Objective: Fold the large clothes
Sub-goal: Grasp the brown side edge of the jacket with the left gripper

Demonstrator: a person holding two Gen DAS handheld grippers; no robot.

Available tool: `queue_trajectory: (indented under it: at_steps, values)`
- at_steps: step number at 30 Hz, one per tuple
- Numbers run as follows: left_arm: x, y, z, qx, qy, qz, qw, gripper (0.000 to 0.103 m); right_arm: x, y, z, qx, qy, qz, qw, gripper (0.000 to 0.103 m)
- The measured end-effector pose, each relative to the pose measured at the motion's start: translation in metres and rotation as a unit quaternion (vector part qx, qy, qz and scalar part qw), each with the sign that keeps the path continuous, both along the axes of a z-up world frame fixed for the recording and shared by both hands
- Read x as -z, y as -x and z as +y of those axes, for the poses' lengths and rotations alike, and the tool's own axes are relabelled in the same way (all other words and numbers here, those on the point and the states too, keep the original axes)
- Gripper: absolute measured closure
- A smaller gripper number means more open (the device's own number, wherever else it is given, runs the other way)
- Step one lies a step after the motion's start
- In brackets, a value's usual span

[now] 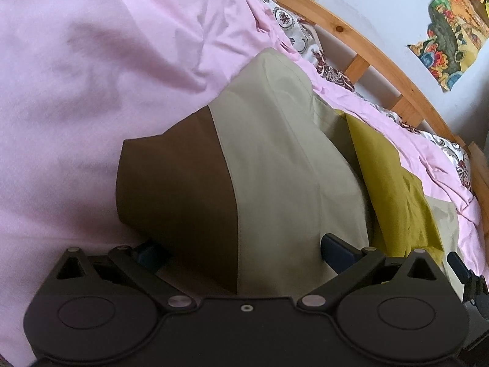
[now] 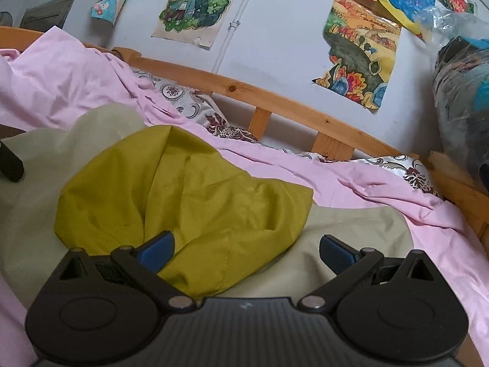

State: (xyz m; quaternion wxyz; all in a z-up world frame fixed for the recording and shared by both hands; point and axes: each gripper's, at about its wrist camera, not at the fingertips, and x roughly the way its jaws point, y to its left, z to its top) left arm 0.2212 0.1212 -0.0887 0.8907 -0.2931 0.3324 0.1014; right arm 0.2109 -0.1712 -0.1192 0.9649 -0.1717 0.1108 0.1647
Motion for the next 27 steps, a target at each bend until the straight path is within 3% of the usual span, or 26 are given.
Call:
queue_trajectory:
  at_steps: [3,5,10,13,16,17,19,22,25,27]
  values:
    - [0.001,0.001,0.0,-0.013,0.005,-0.003,0.9999,0.002,0.0,-0.001,-0.001,0.001,-0.001,-0.003,1.0,0.0]
    - [-0.002,0.002,-0.002,-0.039,0.003,-0.001,0.9992,0.011,0.0,0.0,-0.001,0.002,0.0,-0.005,1.0,0.0]
    - [-0.012,0.004,-0.01,-0.058,-0.016,-0.011,0.9981,0.051,0.0,0.0,-0.002,0.001,-0.001,-0.005,1.0,0.0]
    - [-0.015,0.003,-0.012,-0.057,-0.028,-0.018,0.9978,0.052,0.0,0.0,-0.003,0.001,-0.003,-0.004,1.0,0.0]
    - [-0.005,-0.004,0.0,-0.055,0.015,-0.01,0.9983,0.043,0.0,0.0,-0.003,0.001,-0.002,-0.004,1.0,0.0]
    - [-0.002,-0.005,0.005,-0.064,0.032,-0.011,0.9973,0.045,0.0,0.0,-0.003,0.0,-0.002,-0.004,1.0,0.0]
    - [-0.006,-0.003,0.005,-0.078,0.039,-0.017,0.996,0.066,0.0,0.0,-0.003,0.0,-0.003,-0.004,1.0,0.0]
    - [-0.024,0.003,-0.007,-0.062,0.0,-0.06,0.9963,0.092,-0.001,-0.001,-0.004,0.0,-0.006,-0.001,1.0,0.0]
    - [-0.052,0.005,-0.029,-0.018,-0.047,-0.115,0.9921,0.097,-0.003,-0.003,-0.008,-0.003,-0.016,0.006,1.0,0.0]
    - [-0.074,0.004,-0.05,0.035,-0.08,-0.158,0.9836,0.098,-0.006,-0.005,-0.012,-0.003,-0.029,0.015,0.999,0.0]
